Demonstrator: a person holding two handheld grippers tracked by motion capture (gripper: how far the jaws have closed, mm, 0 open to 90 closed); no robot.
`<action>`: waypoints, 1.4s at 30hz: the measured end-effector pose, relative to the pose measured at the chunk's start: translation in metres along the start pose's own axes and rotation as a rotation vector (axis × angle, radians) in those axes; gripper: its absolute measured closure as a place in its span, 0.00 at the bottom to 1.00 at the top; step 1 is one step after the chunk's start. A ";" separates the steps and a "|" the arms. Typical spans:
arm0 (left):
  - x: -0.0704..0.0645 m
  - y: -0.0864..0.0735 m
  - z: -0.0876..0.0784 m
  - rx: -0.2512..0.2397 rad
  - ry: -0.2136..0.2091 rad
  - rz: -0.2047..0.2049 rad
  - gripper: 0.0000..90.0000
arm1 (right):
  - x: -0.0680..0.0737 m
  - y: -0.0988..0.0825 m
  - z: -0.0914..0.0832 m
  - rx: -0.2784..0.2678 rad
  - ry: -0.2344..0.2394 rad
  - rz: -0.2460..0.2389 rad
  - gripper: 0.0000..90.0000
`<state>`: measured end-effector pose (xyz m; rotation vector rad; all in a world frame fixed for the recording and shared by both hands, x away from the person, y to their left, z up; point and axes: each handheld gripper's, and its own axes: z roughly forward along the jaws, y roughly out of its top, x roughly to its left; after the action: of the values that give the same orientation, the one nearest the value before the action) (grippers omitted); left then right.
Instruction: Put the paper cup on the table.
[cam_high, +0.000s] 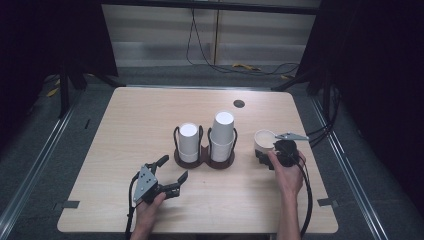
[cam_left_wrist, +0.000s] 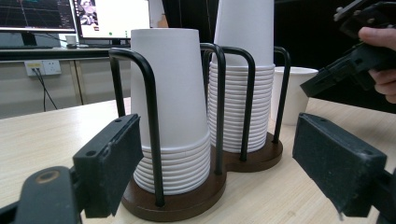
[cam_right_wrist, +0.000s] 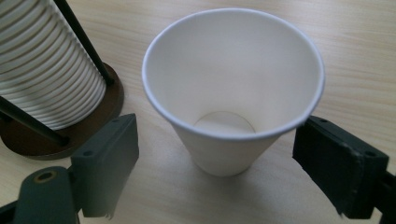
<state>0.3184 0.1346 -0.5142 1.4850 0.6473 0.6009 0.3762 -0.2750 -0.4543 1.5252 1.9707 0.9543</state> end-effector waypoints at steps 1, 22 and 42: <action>0.000 0.000 0.000 0.000 0.000 0.000 0.18 | 0.001 -0.002 -0.001 -0.008 0.000 0.002 0.16; -0.002 0.000 0.000 0.006 0.047 -0.006 0.17 | 0.046 -0.042 -0.029 -0.261 0.075 -0.004 0.15; -0.002 0.001 0.000 0.017 0.046 -0.010 0.17 | 0.109 -0.060 -0.014 -0.535 0.079 -0.039 0.15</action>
<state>0.3170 0.1328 -0.5134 1.4868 0.6970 0.6245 0.2989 -0.1824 -0.4854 1.1547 1.6035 1.4027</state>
